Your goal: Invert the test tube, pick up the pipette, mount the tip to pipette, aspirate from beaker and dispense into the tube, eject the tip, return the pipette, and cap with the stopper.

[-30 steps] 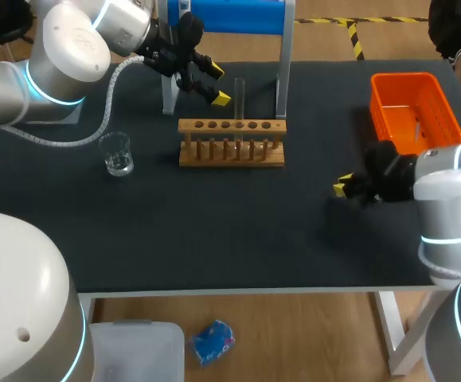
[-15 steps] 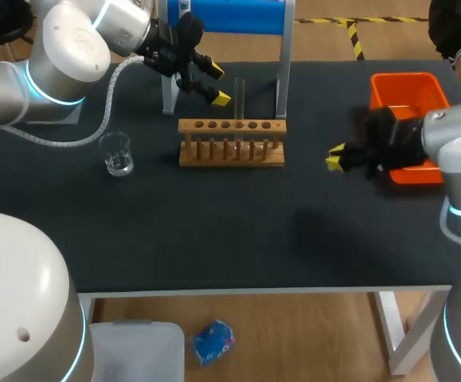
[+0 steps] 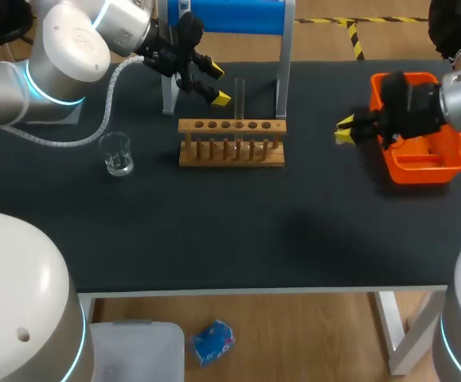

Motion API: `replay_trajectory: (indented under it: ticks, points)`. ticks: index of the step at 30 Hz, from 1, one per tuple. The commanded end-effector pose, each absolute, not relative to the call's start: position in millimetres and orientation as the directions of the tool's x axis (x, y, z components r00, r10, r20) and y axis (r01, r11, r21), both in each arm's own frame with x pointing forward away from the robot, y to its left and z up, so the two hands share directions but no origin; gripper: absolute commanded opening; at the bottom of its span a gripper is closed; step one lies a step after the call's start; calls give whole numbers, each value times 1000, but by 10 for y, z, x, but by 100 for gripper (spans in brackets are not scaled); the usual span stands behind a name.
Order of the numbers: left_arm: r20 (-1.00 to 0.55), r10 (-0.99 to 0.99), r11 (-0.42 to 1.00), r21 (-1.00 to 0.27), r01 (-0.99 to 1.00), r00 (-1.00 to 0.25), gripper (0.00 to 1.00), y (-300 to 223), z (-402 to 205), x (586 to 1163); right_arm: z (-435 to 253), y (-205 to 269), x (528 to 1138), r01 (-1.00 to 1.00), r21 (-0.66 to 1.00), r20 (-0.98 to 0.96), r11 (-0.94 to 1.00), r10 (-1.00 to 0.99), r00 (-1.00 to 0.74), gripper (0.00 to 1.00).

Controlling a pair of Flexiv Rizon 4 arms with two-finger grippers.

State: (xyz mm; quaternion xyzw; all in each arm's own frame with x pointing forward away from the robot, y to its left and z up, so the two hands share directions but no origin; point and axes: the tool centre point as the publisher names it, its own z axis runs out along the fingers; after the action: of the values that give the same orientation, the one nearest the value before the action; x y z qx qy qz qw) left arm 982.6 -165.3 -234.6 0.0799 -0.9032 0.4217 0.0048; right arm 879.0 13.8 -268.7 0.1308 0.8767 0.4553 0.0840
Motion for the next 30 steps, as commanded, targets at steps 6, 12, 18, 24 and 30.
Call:
replay_trajectory:
  ticks: [6, 12, 18, 24, 30]
  points:
    - [76, -144, 633, -760, -151, -987, 100, -1667, -2333, 9851, -2632, 145, 8842, 144, 830, -29, 539, 300, -953, 0]
    - [56, -179, 626, -764, -158, -982, 100, -1687, -2319, 9884, -2510, 336, 9054, 77, 854, -41, 515, 215, -976, 0]
    - [42, -181, 637, -756, -150, -983, 100, -1699, -2337, 9884, -2398, 543, 9217, 22, 868, -67, 496, 161, -985, 0]
    - [42, -181, 637, -756, -150, -983, 100, -1699, -2337, 9884, -2273, 817, 9405, -35, 872, -96, 489, 99, -991, 0]
    - [42, -181, 637, -756, -150, -983, 100, -1699, -2337, 9884, -2138, 1098, 9634, -94, 863, -128, 496, 35, -991, 0]
